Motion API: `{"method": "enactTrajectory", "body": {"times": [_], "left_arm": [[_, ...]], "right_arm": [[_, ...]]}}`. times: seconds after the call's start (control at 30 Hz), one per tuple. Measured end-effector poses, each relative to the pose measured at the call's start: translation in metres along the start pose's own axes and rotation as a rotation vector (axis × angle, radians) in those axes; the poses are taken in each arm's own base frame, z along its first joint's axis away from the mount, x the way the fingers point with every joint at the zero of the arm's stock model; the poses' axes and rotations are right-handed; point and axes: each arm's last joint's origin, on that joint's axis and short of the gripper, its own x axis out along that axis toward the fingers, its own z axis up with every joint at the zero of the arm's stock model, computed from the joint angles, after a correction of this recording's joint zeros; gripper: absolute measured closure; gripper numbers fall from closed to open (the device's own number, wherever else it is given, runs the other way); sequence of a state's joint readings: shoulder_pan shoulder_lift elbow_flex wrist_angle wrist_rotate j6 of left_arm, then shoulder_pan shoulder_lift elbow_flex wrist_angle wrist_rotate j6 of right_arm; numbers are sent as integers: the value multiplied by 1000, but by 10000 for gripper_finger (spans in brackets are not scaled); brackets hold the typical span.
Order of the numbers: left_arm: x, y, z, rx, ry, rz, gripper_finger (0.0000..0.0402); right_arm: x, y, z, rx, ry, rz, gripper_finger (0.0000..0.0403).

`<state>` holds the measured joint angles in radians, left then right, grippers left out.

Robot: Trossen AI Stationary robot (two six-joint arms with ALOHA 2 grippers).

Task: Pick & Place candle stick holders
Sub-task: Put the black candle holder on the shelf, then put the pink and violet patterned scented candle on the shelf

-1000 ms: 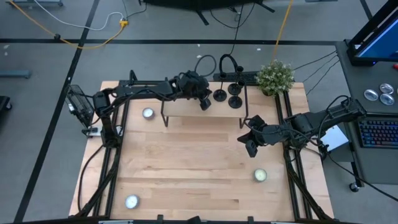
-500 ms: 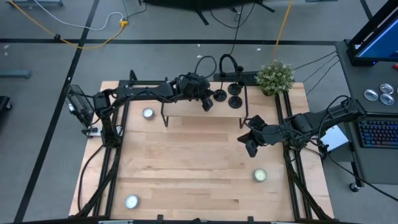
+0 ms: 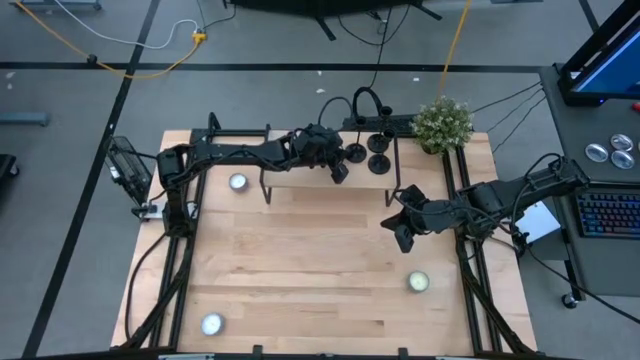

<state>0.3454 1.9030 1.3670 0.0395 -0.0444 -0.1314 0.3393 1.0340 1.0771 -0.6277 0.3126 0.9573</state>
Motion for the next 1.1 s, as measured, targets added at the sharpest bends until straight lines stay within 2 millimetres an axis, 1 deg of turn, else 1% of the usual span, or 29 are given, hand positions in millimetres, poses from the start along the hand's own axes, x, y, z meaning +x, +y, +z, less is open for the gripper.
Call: {"method": "enactTrajectory", "body": {"times": [0.23, 0.37, 0.47, 0.53, 0.6, 0.73, 0.8, 0.9, 0.97, 1.1], "left_arm": [[1, 0, 2, -5, -26, -40, 394], [1, -2, 2, -6, -23, -65, 399], [1, -3, 2, 7, -24, -66, 393], [-3, -3, 4, 22, -32, -55, 393], [-13, -1, 12, 38, -48, -42, 397], [-52, 4, 33, 37, -51, 45, 393], [-77, 5, 41, 17, -32, 70, 391], [-119, 0, 53, 4, -30, 36, 398], [-147, -6, 57, 2, -9, 18, 396], [-194, -14, 51, 2, 82, 16, 399]], "right_arm": [[0, 0, 0, -4, 0, 4, 403], [0, 0, 0, -7, -1, 3, 403], [0, 0, 0, -6, -1, 3, 403], [0, 0, 0, -3, -1, 3, 403], [0, 0, 0, -3, -1, 3, 403], [0, 0, 0, -14, -1, 2, 403], [0, 0, 0, -34, -1, 1, 403], [-1, -1, 0, -67, 8, -1, 403], [-2, -1, -1, -83, 31, 16, 403], [-7, -1, -1, -105, 58, 62, 403]]}}
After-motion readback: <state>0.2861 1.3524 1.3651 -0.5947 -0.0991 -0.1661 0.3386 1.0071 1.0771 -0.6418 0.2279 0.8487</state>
